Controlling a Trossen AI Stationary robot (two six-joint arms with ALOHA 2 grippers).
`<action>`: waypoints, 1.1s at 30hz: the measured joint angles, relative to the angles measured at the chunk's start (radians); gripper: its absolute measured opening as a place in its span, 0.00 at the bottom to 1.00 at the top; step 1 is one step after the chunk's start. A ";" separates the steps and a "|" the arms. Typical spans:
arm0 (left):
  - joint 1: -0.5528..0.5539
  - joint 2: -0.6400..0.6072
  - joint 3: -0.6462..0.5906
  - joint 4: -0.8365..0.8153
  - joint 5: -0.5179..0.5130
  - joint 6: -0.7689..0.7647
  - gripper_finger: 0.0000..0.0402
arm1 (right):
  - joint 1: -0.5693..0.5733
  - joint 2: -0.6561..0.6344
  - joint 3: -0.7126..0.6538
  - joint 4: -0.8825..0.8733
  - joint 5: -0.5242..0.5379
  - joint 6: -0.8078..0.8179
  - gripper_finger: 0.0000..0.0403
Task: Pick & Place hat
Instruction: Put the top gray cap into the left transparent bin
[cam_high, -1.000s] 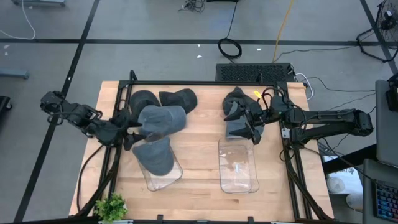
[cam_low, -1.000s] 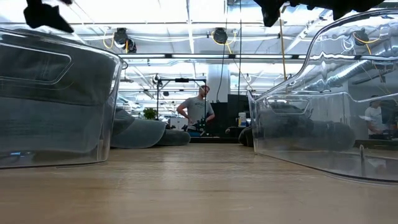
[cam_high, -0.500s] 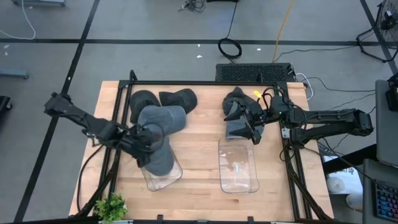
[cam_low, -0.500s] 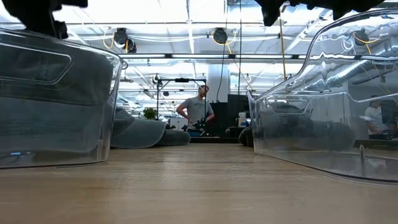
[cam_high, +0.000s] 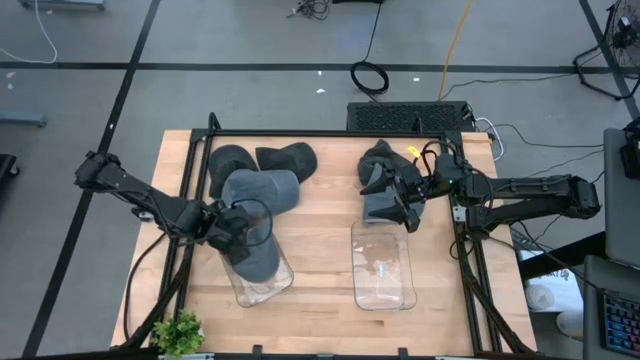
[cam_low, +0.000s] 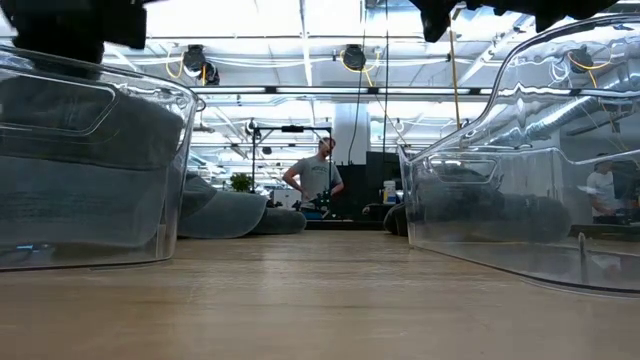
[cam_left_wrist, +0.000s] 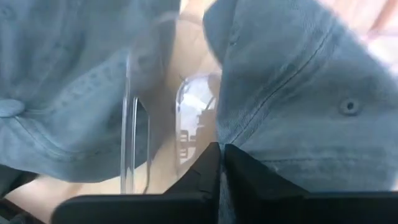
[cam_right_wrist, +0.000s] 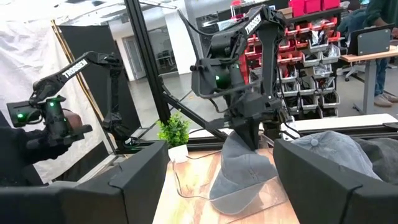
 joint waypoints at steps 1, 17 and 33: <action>0.012 0.001 -0.024 0.022 0.018 0.016 0.04 | 0.000 0.000 -0.004 0.001 0.000 0.000 0.69; 0.077 -0.056 0.031 -0.052 0.001 0.016 0.01 | 0.000 0.000 -0.011 0.004 0.000 0.003 0.69; -0.058 0.256 0.098 0.114 0.064 0.070 0.00 | 0.000 0.000 -0.011 0.004 0.000 0.003 0.69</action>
